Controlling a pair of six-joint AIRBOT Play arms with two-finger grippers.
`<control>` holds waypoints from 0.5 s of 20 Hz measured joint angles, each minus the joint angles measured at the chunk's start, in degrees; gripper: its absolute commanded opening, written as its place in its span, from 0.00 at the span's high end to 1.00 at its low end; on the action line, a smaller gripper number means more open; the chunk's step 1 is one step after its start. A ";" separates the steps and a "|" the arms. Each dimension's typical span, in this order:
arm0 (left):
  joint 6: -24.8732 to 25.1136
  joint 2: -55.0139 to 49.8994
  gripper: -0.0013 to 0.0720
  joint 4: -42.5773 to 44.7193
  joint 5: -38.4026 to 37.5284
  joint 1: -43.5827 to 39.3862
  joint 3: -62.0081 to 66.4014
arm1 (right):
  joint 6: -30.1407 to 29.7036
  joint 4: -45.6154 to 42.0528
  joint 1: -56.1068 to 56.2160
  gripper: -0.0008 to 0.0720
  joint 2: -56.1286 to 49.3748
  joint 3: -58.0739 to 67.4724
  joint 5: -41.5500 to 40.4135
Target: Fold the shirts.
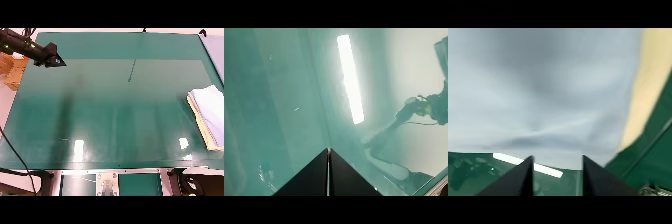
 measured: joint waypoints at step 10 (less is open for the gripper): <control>-0.44 17.27 0.95 0.22 5.20 -1.49 -20.65 | -12.24 13.79 30.82 0.97 12.68 -2.89 -9.29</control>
